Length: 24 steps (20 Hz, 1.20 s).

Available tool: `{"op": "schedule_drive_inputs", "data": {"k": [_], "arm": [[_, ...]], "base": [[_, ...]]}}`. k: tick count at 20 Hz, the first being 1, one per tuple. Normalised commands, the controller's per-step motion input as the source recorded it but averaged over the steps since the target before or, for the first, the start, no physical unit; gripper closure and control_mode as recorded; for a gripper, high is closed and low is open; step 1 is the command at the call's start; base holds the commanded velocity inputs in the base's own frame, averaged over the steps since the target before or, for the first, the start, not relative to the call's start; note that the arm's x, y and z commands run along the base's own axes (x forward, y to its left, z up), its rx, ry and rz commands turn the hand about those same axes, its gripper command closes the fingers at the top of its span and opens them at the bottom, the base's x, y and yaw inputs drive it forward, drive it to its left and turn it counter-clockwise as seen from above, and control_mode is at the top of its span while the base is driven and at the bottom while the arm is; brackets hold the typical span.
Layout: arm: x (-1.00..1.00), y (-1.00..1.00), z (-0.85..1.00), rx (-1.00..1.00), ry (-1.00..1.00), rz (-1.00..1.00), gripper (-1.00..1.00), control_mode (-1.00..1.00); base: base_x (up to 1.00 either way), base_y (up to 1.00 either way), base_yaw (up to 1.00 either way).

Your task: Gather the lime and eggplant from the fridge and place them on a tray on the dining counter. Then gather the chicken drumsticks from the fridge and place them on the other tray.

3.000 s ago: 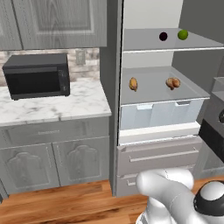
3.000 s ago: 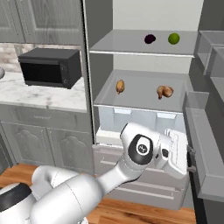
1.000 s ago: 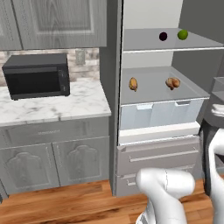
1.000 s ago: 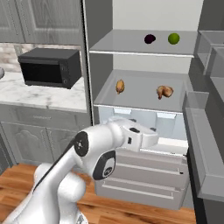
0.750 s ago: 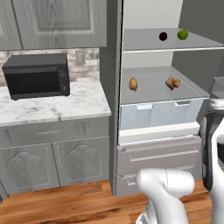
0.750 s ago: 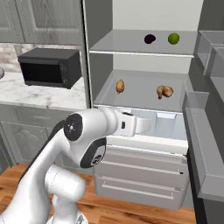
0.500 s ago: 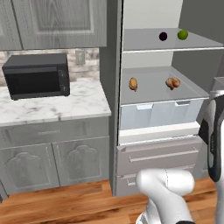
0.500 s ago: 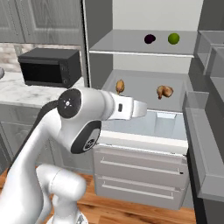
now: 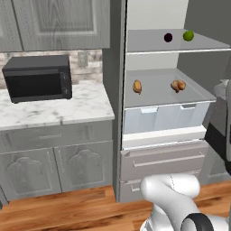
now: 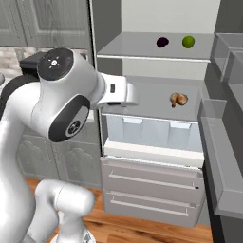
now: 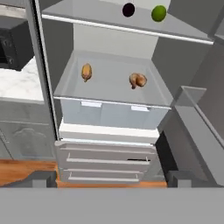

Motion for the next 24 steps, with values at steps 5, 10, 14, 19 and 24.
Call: {"op": "schedule_drive_inputs", "data": {"k": [5, 10, 14, 19, 24], "arm": [[-0.42, 0.33, 0.08, 0.00, 0.04, -0.01, -1.00, -1.00], [-0.46, 0.27, 0.00, 0.01, 0.00, -0.19, -1.00, -1.00], [-0.22, 0.53, 0.00, 0.00, 0.00, -0.27, -1.00, -1.00], [0.03, 0.32, 0.00, 0.02, 0.00, 0.03, -1.00, -1.00], [0.01, 0.14, -0.01, 0.05, 0.00, 0.19, -1.00, -1.00]], "base": [[0.00, 0.00, 0.00], [0.00, 0.00, 0.00], [0.00, 0.00, 0.00], [0.00, 0.00, 0.00], [0.00, 0.00, 0.00]]}}
